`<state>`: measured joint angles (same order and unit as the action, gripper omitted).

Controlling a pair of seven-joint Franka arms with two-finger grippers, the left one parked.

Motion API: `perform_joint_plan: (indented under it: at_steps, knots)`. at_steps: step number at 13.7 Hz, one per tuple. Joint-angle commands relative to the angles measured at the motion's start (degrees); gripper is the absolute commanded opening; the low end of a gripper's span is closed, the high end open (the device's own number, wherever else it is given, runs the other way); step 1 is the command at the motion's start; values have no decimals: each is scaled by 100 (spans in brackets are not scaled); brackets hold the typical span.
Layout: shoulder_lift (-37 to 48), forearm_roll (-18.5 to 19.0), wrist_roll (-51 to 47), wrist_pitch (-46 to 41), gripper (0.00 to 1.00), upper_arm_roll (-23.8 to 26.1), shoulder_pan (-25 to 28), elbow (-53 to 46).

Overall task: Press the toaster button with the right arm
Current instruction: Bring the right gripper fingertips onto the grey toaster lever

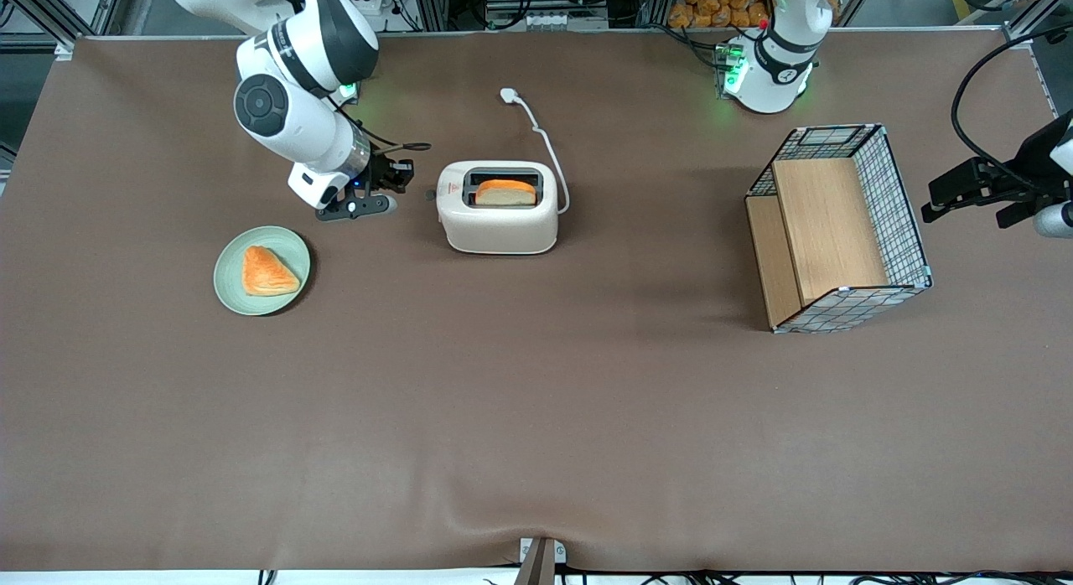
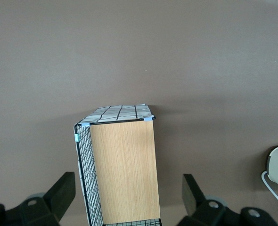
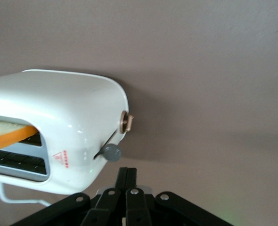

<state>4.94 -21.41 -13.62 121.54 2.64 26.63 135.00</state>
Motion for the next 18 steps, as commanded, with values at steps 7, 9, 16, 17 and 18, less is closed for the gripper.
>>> perform_joint_plan:
  at_steps: [7,9,16,17,18]
  knots:
    - [-282,-590,-44,652,0,-18,220,316]
    - [-379,-750,-35,766,0,-18,220,316]
    - [-353,-952,-9,793,0,-18,228,334]
    - [-318,-952,17,827,0,-18,228,412]
    - [-309,-952,43,915,0,-1,228,465]
